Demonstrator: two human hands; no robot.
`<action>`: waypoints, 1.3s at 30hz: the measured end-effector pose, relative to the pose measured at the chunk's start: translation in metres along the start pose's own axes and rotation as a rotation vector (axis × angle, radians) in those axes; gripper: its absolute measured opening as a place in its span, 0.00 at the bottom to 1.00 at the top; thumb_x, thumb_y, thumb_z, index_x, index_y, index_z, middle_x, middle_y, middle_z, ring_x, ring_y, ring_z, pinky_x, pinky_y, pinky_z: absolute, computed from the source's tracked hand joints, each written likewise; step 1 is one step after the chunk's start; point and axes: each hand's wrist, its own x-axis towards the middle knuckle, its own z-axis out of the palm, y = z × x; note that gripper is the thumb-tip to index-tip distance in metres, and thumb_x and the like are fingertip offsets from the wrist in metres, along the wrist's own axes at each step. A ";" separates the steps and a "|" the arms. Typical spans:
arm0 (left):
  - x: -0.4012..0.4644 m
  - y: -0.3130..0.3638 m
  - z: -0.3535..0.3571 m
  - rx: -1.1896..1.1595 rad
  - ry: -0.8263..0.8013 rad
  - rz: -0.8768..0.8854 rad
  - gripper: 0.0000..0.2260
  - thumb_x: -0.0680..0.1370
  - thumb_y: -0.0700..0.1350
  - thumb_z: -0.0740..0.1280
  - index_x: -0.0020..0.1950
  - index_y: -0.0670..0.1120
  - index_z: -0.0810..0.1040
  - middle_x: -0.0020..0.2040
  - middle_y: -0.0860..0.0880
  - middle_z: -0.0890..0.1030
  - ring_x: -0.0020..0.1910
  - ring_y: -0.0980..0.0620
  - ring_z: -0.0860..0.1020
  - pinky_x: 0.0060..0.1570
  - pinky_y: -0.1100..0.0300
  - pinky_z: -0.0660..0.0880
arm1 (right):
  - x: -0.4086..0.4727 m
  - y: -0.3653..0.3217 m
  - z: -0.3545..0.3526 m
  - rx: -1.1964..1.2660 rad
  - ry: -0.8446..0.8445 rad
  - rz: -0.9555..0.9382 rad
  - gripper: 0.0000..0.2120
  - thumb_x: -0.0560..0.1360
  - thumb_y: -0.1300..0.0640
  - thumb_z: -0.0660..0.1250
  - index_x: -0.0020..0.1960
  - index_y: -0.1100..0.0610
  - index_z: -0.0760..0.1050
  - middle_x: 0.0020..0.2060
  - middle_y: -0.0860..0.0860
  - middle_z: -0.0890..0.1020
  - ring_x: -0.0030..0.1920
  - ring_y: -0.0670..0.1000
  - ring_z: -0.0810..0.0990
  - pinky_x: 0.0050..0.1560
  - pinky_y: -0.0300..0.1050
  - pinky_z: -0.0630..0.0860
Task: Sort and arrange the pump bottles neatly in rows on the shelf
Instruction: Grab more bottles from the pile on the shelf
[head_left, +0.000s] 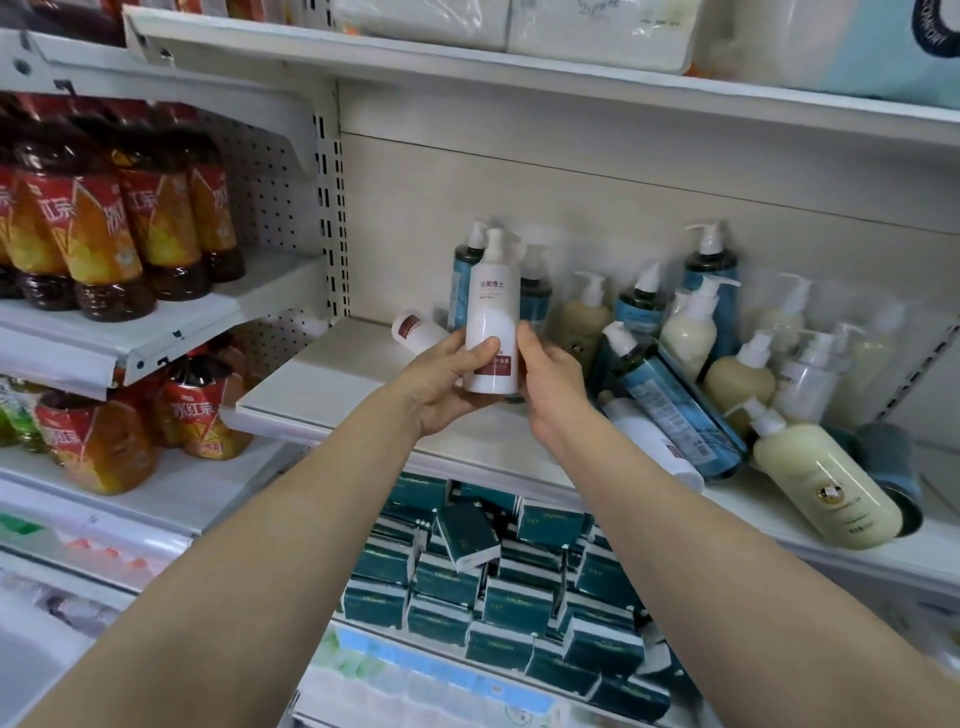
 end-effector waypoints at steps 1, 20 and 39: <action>0.001 0.000 -0.003 0.001 0.014 0.004 0.26 0.72 0.44 0.74 0.69 0.47 0.75 0.57 0.43 0.84 0.57 0.44 0.82 0.49 0.50 0.81 | 0.001 0.001 0.001 0.010 0.015 0.000 0.10 0.79 0.47 0.69 0.50 0.54 0.81 0.50 0.54 0.86 0.52 0.55 0.85 0.56 0.52 0.81; 0.022 -0.018 -0.044 -0.093 0.066 0.070 0.29 0.72 0.43 0.74 0.72 0.51 0.72 0.64 0.42 0.81 0.64 0.41 0.78 0.62 0.43 0.76 | 0.030 0.018 0.020 -0.045 0.290 -0.064 0.24 0.71 0.55 0.78 0.65 0.50 0.75 0.58 0.47 0.82 0.60 0.52 0.79 0.66 0.54 0.74; 0.030 -0.034 -0.056 -0.122 0.085 0.063 0.31 0.71 0.45 0.75 0.73 0.53 0.71 0.65 0.43 0.80 0.64 0.43 0.78 0.58 0.45 0.79 | 0.050 0.015 0.019 -0.336 0.122 -0.029 0.25 0.69 0.55 0.80 0.63 0.53 0.75 0.59 0.51 0.82 0.56 0.52 0.80 0.58 0.50 0.76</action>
